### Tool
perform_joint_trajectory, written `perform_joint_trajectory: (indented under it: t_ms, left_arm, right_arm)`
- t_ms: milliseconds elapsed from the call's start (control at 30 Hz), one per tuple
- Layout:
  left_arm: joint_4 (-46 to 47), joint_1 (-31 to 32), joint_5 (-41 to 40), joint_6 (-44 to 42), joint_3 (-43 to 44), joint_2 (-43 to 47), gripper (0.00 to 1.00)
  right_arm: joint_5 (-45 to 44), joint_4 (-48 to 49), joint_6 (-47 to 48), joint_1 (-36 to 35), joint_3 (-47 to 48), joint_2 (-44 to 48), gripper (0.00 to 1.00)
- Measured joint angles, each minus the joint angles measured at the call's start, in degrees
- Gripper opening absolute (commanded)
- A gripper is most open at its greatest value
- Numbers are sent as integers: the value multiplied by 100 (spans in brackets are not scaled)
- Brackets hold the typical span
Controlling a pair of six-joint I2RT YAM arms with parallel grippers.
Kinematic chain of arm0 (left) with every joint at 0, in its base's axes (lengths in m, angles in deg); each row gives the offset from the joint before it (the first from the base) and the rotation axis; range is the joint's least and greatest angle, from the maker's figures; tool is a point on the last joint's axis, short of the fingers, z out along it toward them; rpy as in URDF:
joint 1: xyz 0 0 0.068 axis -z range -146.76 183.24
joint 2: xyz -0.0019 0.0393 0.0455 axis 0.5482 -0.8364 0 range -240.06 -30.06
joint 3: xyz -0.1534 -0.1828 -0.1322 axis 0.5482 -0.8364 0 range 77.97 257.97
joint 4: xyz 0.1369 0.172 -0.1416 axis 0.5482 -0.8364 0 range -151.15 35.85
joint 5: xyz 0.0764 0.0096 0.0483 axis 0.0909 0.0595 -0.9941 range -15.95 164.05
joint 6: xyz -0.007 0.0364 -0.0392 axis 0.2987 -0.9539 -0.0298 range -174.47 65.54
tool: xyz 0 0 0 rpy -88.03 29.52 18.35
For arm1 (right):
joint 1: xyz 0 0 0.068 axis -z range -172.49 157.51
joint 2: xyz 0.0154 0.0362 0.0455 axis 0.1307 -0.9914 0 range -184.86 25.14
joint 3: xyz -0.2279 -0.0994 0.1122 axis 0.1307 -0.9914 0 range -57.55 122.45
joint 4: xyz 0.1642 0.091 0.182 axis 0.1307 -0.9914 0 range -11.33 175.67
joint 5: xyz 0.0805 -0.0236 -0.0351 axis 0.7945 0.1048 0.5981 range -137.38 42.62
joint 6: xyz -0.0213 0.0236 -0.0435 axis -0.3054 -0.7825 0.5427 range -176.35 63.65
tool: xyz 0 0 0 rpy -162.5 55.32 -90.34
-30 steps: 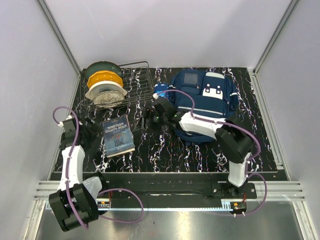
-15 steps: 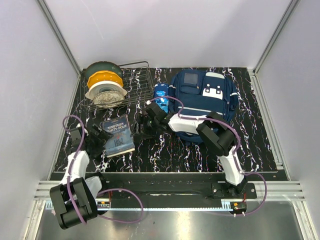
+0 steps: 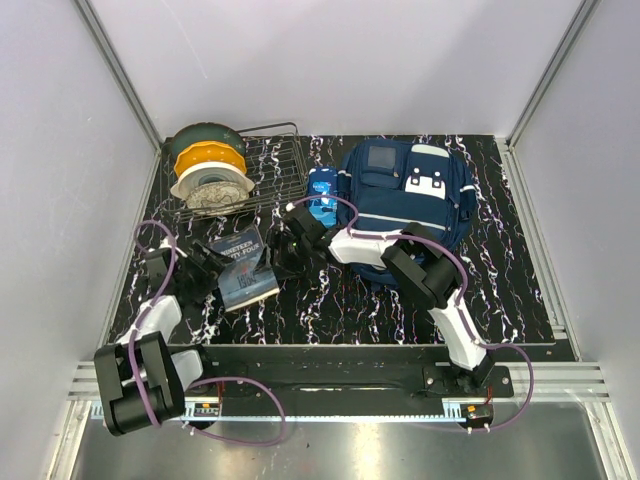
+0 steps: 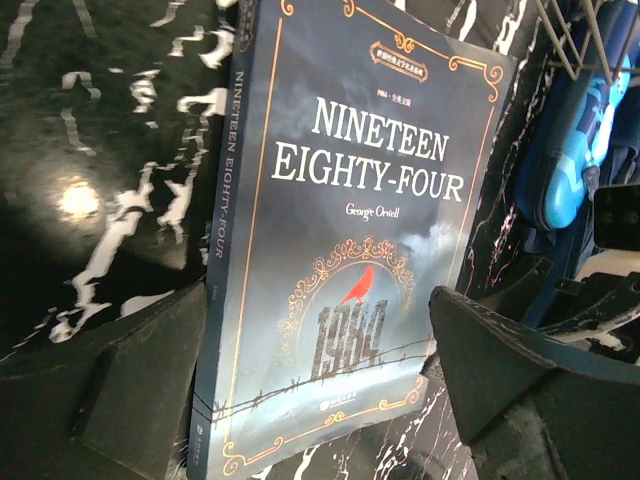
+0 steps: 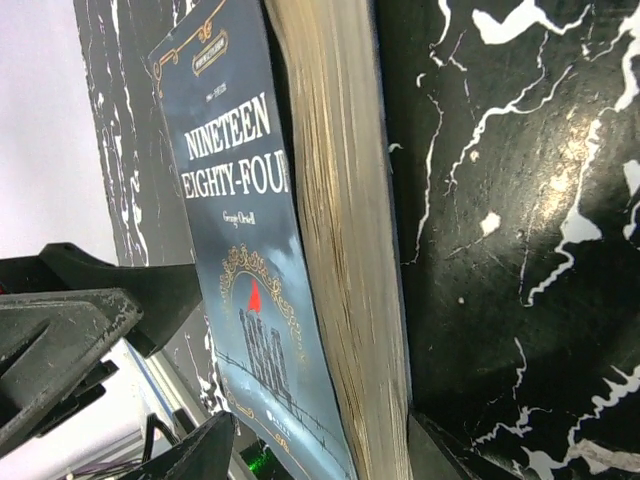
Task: Pack the student bag
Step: Pick up the book from the center of the board.
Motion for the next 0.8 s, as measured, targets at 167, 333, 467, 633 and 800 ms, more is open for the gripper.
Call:
perform_joint_trajectory:
  t_ms: [167, 333, 467, 633, 800]
  left_arm:
    - [466, 682, -151, 94, -94, -92, 95]
    - [717, 1102, -201, 291, -225, -37, 92]
    - [706, 1239, -260, 361, -315, 116, 90]
    - [636, 1436, -278, 422, -372, 240, 88]
    - [319, 1578, -164, 492, -356, 409, 90]
  right_arm:
    - [9, -9, -33, 4, 0, -2, 69]
    - [-24, -4, -22, 11, -79, -2, 50]
    - [57, 286, -83, 26, -358, 31, 45]
    - [72, 544, -116, 35, -802, 221, 7]
    - [-96, 487, -31, 7, -1145, 603, 0]
